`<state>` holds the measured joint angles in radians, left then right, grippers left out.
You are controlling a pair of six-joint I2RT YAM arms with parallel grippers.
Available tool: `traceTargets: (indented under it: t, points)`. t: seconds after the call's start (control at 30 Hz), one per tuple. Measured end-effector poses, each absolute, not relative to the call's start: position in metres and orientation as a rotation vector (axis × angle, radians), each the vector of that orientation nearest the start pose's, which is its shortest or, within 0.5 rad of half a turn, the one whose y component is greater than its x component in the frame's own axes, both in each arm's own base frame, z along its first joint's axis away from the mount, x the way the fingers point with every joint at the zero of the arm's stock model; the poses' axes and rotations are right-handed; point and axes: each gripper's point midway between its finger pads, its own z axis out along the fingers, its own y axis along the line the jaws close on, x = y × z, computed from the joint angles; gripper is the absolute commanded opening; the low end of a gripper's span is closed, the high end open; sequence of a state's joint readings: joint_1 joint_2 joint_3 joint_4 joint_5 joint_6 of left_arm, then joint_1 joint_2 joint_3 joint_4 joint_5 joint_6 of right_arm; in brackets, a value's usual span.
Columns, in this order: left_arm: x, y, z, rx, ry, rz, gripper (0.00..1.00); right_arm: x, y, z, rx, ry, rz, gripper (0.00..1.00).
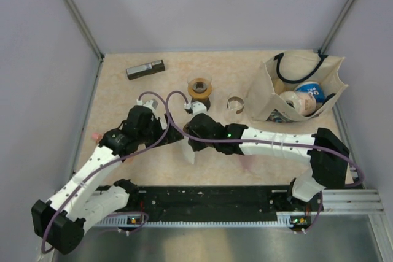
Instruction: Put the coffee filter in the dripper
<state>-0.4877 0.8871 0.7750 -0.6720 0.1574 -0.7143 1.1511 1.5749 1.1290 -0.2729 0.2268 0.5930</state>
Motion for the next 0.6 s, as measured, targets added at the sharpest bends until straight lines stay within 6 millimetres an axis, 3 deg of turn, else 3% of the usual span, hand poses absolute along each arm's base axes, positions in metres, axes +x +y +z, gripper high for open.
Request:
traceTargets:
  t: [0.17, 0.3, 0.43, 0.53, 0.6]
  points:
    - [0.199, -0.175, 0.152, -0.165, 2.485, -0.750, 0.93, 0.189, 0.387, 0.146, -0.511, 2.303, 0.664, 0.00]
    - [0.197, -0.183, 0.143, -0.135, 2.521, -0.737, 0.80, 0.188, 0.388, 0.151, -0.493, 2.303, 0.678, 0.00]
    - [0.200, -0.178, 0.133, -0.150, 2.548, -0.663, 0.74, 0.188, 0.387, 0.153, -0.488, 2.304, 0.681, 0.00]
    - [0.201, -0.169, 0.129, -0.178, 2.552, -0.598, 0.62, 0.187, 0.384, 0.159, -0.482, 2.293, 0.687, 0.00]
    - [0.203, -0.162, 0.126, -0.209, 2.550, -0.548, 0.44, 0.187, 0.382, 0.165, -0.477, 2.284, 0.692, 0.00]
